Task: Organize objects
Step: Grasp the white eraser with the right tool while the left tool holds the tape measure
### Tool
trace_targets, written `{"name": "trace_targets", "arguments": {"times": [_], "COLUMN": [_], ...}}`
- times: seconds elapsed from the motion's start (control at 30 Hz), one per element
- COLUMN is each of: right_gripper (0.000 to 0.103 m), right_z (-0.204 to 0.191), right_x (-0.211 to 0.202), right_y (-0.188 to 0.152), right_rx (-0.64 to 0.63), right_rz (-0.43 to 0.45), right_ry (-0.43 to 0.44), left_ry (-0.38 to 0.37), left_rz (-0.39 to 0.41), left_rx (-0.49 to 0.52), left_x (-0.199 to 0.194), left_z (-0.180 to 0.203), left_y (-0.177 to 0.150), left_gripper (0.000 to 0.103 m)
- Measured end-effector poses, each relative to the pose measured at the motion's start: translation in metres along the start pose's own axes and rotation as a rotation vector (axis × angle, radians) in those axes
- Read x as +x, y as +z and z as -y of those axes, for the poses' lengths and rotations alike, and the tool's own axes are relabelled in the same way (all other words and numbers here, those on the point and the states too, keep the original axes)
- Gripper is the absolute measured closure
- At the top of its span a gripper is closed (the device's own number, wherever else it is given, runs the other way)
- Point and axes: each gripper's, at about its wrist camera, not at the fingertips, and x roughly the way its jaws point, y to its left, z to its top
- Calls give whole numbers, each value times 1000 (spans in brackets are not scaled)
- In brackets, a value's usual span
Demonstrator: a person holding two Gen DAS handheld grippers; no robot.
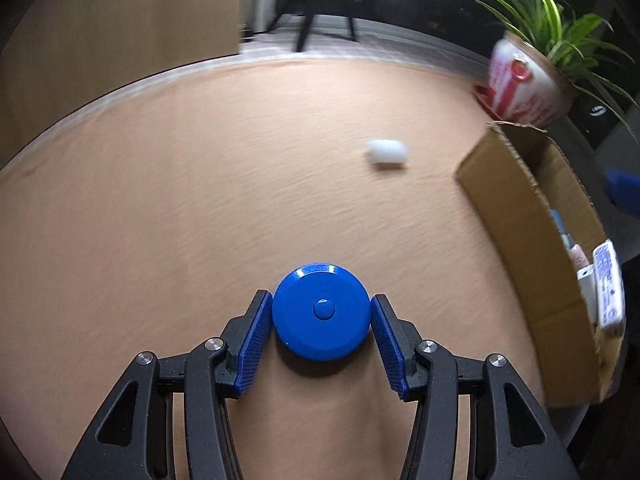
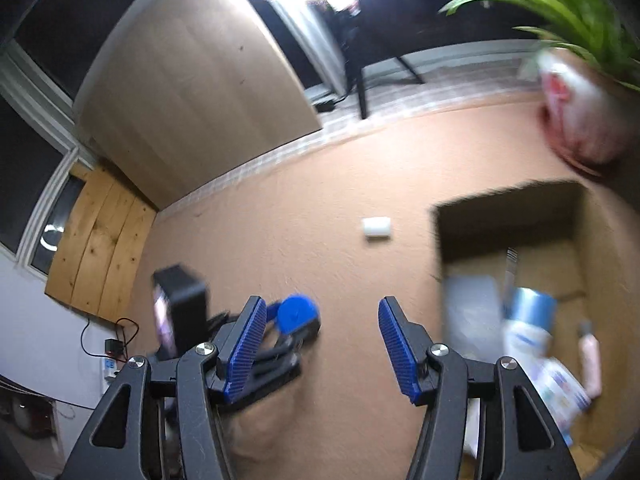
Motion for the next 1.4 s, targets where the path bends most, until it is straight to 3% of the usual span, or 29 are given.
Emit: {"name": "trace_targets", "arguments": {"times": [0.17, 0.37, 0.63, 0.97, 1.07, 1.2, 1.27, 1.4], "right_gripper": [48, 49, 53, 62, 66, 86, 93, 97], "right_z": [-2, 8, -3, -6, -7, 0, 10, 20], "right_x": [54, 101, 126, 154, 153, 145, 139, 131], "right_y": [29, 55, 67, 70, 69, 67, 68, 68], "right_rx": [22, 35, -26, -57, -68, -64, -29, 28], "right_rz": [-58, -120, -175, -212, -216, -208, -205, -199], "right_ry": [-58, -194, -262, -409, -419, -424, -395, -322], "left_ry": [17, 18, 2, -22, -27, -31, -29, -27], "left_rz": [4, 14, 24, 28, 30, 33, 34, 37], "left_rx": [-54, -90, -91, -94, -97, -102, -103, -109], "left_x": [-11, -21, -24, -26, -27, -27, -27, -26], "left_z": [-31, -53, -54, -58, -58, -58, -58, -57], "left_y": [-16, -30, -33, -34, -36, -36, -36, -35], "left_gripper": [49, 49, 49, 49, 49, 49, 49, 49]}}
